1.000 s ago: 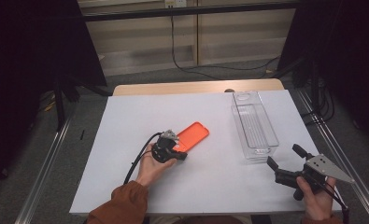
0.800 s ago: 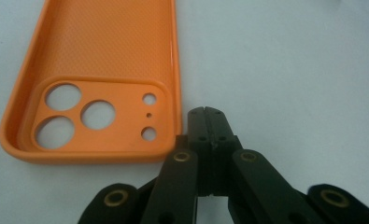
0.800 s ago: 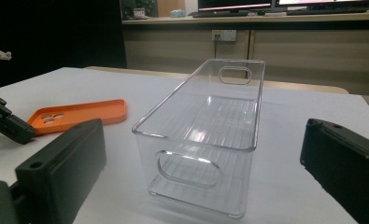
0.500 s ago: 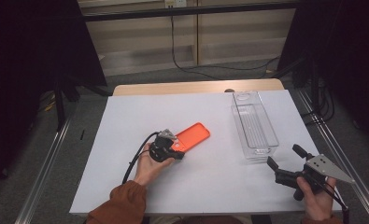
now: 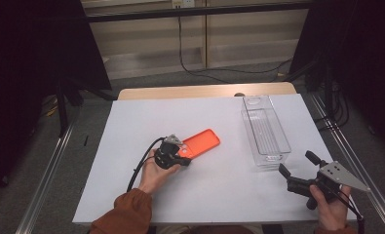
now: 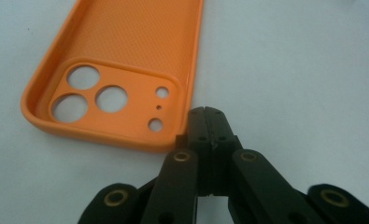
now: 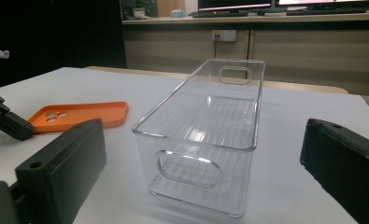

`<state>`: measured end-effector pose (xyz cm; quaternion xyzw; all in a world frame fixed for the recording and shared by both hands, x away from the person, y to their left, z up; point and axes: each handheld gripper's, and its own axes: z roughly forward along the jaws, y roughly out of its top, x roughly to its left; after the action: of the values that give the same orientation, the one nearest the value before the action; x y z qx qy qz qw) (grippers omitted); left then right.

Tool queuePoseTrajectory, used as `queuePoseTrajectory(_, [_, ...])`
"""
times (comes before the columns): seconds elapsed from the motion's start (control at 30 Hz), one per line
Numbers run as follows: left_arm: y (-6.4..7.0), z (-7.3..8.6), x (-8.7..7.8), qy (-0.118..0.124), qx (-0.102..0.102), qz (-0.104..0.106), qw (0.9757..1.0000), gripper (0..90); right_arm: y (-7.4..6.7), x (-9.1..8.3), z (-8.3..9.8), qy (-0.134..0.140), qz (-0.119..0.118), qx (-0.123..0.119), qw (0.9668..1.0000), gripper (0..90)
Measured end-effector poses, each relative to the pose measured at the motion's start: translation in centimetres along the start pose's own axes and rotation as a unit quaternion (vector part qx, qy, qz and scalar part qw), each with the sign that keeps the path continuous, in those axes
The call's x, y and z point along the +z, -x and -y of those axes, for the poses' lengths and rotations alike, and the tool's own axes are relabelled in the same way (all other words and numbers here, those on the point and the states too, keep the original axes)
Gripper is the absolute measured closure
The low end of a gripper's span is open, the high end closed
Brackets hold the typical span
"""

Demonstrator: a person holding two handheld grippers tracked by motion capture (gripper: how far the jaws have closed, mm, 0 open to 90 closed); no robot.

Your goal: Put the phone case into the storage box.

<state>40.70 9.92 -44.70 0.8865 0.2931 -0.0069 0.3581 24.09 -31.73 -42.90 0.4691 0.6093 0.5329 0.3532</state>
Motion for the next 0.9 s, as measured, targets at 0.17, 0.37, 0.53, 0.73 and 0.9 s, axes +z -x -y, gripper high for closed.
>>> queuePoseTrajectory(0.17, [-0.10, 0.03, -0.04, 0.000, -0.003, 0.001, 1.0000, 90.0, 0.03, -0.02, 0.01, 0.000, 0.001, -0.001, 1.0000, 0.0])
queuePoseTrajectory(0.37, [-0.21, 0.07, -0.13, 0.000, -0.004, -0.002, 1.0000, 90.0, 0.00, -0.06, -0.01, 0.000, 0.000, 0.002, 1.0000, 0.0])
queuePoseTrajectory(0.53, [-0.39, 0.10, -0.25, -0.002, -0.004, -0.003, 1.0000, 90.0, 0.02, -0.06, -0.01, 0.000, 0.000, 0.002, 1.0000, 0.0])
queuePoseTrajectory(0.73, [-0.49, 0.15, -0.35, -0.001, -0.007, -0.008, 0.9999, 90.0, -0.03, -0.06, 0.00, 0.001, 0.000, 0.002, 1.0000, 0.0])
queuePoseTrajectory(0.9, [-0.62, 0.11, -0.32, 0.002, -0.010, -0.014, 0.9999, 90.0, 0.02, -0.03, 0.01, 0.000, 0.000, 0.001, 1.0000, 0.0])
